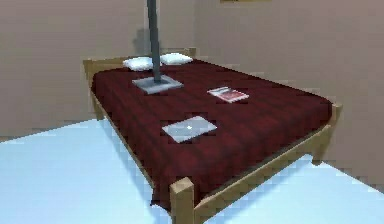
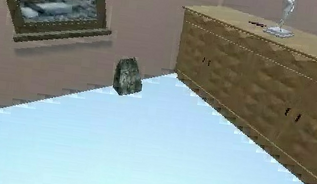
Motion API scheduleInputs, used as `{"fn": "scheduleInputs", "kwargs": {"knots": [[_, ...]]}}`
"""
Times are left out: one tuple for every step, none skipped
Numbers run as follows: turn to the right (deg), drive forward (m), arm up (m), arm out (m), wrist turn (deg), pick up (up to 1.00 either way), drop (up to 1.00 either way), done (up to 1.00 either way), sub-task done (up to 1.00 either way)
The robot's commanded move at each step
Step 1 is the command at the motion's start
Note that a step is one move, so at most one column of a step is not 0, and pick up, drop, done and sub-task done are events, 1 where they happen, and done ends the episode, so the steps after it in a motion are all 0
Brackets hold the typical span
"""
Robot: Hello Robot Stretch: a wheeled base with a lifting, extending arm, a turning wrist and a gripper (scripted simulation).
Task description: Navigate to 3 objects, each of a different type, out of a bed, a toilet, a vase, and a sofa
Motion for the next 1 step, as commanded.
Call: {"fn": "scheduleInputs", "kwargs": {"knots": [[0.0, 0.0, 0.0, 0.0, 0.0, 0.0, 0.0, 1.0, 0.0]]}}
